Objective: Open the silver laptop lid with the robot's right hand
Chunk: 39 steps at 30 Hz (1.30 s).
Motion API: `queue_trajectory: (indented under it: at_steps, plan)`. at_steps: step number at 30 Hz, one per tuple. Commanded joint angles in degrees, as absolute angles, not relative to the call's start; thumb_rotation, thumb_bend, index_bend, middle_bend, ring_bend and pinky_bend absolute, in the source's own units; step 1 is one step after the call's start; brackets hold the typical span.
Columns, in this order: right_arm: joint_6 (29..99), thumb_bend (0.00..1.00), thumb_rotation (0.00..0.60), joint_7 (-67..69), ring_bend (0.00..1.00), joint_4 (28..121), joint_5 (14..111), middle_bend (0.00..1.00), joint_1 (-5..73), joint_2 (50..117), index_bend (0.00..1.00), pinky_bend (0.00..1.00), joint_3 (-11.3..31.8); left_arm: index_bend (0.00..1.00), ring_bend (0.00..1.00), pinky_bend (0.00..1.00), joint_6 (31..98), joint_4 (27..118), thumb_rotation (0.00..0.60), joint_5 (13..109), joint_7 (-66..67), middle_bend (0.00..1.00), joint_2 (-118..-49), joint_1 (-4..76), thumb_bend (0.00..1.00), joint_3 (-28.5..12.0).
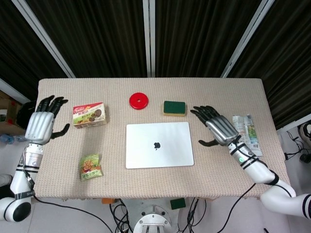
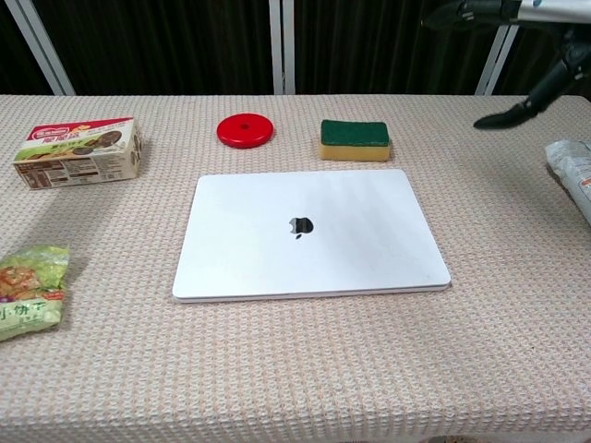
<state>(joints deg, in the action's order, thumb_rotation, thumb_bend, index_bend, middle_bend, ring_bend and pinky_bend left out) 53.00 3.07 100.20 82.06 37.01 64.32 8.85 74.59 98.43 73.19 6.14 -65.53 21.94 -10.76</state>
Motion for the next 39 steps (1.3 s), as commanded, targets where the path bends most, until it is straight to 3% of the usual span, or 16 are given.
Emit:
queue_trajectory:
  at_steps: [1,7,13,27,39]
  plan:
    - [55.51,0.19,0.600,3.24,0.00,101.78,88.95,0.00,34.63,65.89,0.00,0.00,3.63,0.17,0.03,0.09,79.64,102.01,0.600,77.36,7.81,0.12,-65.34,17.38,0.28,-6.45]
    - [54.22,0.19,0.600,1.43,0.00,97.52,92.27,0.00,35.30,73.97,0.00,0.00,0.68,0.17,0.03,0.09,86.53,103.52,0.600,84.62,9.63,0.12,-67.85,11.47,0.28,-0.52]
    - [51.48,0.19,0.600,-6.20,0.00,90.85,90.64,0.00,37.66,83.38,0.00,0.00,1.98,0.17,0.03,0.09,89.49,102.90,0.600,89.61,11.09,0.12,-70.24,8.55,0.28,2.43]
    - [46.35,0.19,0.600,-9.97,0.00,78.72,85.93,0.00,43.55,99.30,0.00,0.00,5.17,0.17,0.03,0.09,91.46,98.98,0.600,92.79,6.77,0.12,-72.49,6.27,0.28,2.46]
    - [44.13,0.21,0.600,-13.99,0.00,76.16,81.31,0.00,46.39,102.08,0.00,0.00,7.26,0.17,0.03,0.09,91.43,97.83,0.600,93.87,6.41,0.12,-72.02,5.35,0.28,2.33]
